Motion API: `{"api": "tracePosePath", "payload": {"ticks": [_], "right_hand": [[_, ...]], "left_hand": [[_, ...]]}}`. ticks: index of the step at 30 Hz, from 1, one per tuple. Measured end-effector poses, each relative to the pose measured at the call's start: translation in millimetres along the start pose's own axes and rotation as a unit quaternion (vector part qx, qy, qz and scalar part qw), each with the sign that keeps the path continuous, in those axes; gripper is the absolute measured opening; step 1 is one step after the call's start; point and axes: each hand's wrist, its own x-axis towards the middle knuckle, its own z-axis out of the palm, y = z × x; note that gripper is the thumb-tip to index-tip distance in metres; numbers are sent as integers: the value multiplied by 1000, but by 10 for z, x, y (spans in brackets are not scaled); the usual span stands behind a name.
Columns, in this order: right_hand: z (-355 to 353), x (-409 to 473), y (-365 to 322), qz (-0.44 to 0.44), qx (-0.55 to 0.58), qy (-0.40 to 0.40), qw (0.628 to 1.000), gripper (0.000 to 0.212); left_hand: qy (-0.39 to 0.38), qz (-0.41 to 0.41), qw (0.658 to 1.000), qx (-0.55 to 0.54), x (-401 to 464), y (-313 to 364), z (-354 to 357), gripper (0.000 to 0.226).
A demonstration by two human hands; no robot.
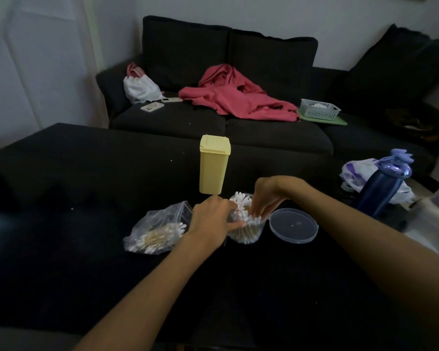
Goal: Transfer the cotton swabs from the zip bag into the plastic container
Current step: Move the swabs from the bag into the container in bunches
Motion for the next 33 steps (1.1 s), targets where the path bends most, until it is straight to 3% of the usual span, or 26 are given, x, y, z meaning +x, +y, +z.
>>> {"api": "tracePosePath", "payload": {"ticks": [3,7,13,17,20,24,27,29,33], "right_hand": [[-66,-81,27,2,32,-15,999,13],[-129,-208,98,-13,115,-77,990,28],[-32,-227,158,-24,98,-18,995,17],[36,-214,201,-38,24,30,999,24],[38,-226,240,-47,26,23,998,22],[-39,-310,321,-53,82,8,995,9],[-62,-412,345,-50,116,40,991,9],[-3,-453,349,-68,148,104,981,7],[388,-536,179,-172,249,206,931,9]], "left_hand": [[41,22,998,-36,-59,-14,0,42],[59,83,994,-26,-125,-32,-17,44],[29,119,992,2,-173,-2,52,34],[42,116,992,9,-171,-6,88,30],[54,105,993,3,-139,17,64,20],[65,94,993,-24,-156,36,37,31],[97,82,991,-33,-232,-30,-31,39],[127,65,989,-44,-287,-98,-101,37],[191,-24,979,-63,-553,-376,-340,34]]}}
